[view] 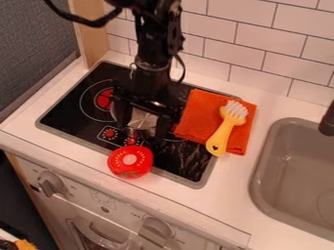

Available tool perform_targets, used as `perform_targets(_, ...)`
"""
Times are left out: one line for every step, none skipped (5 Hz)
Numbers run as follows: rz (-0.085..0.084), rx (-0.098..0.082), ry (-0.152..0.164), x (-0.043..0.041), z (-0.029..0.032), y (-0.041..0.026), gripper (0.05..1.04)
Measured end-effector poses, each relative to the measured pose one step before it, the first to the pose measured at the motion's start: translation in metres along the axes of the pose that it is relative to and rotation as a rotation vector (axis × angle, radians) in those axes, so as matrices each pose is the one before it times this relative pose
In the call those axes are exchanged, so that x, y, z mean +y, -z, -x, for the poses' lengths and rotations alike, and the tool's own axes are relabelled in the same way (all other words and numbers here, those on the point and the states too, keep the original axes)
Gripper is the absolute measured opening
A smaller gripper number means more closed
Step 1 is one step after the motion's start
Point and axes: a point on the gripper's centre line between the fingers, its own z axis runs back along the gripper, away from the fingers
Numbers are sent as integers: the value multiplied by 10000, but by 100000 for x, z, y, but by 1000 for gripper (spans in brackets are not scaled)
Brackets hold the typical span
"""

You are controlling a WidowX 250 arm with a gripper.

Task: Moved the silver pot to the bottom left side of stove

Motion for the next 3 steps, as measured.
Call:
perform_targets(194,-18,384,-570,-578,1047,996)
perform_targets(-13,-32,188,-751,-119,181,999)
perform_targets(-17,74,67,-24,14,411,947)
